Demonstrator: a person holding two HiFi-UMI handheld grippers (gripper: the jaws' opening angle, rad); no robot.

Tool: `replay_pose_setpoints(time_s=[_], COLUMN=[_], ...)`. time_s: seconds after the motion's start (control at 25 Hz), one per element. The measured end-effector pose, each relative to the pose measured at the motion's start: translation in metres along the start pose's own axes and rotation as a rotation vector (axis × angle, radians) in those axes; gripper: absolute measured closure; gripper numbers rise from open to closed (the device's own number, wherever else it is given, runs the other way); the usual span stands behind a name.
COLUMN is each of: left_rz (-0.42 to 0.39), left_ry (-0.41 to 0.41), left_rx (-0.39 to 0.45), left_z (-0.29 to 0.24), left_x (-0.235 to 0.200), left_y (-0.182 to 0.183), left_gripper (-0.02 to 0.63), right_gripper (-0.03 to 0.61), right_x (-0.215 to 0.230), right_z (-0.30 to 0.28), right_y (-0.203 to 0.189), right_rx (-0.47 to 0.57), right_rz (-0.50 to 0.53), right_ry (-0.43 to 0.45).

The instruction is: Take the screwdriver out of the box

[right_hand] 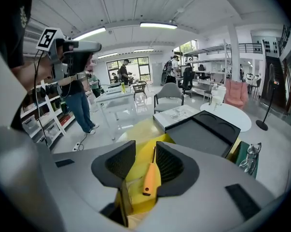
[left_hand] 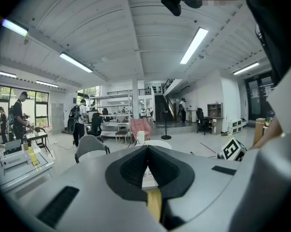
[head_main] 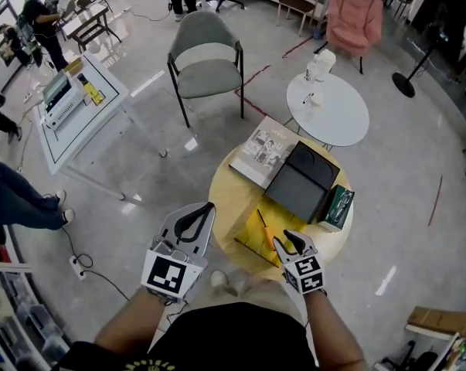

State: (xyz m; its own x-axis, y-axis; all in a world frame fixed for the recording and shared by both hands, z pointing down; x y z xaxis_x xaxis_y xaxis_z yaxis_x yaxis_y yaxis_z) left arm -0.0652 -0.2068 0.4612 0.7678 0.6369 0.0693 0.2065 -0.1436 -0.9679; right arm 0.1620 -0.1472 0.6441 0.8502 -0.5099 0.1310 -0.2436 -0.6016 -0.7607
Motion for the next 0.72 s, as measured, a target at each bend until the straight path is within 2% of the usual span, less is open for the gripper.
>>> replay_pose_setpoints(time_s=[0.36, 0.72], left_rz=[-0.003, 0.001], left_ry=[-0.002, 0.02], left_rx=[0.004, 0.002], left_z=[0.003, 0.008], left_x=[0.003, 0.001], left_y=[0.002, 0.003], left_gripper=[0.601, 0.601], right_gripper=[0.425, 0.413], right_x=[0.005, 0.012], right_z=[-0.032, -0.057], right_y=[-0.044, -0.083], right_rx=[-0.11, -0.243], right_rz=[-0.061, -0.062], right_ry=[0.037, 0.057])
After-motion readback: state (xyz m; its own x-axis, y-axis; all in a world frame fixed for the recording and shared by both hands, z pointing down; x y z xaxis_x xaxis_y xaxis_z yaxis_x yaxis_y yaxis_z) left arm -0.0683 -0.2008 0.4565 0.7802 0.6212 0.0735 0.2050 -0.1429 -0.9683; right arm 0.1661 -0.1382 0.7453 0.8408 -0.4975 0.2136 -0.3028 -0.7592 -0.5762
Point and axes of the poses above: the fingertips, and each gripper's own axes: z backward along the fingers, x to its right, y out of its top, the point moved 6 cm from there along z, backward along the fingers, and after that the axes turned 2 degrees about y, right-handed, at the moved point
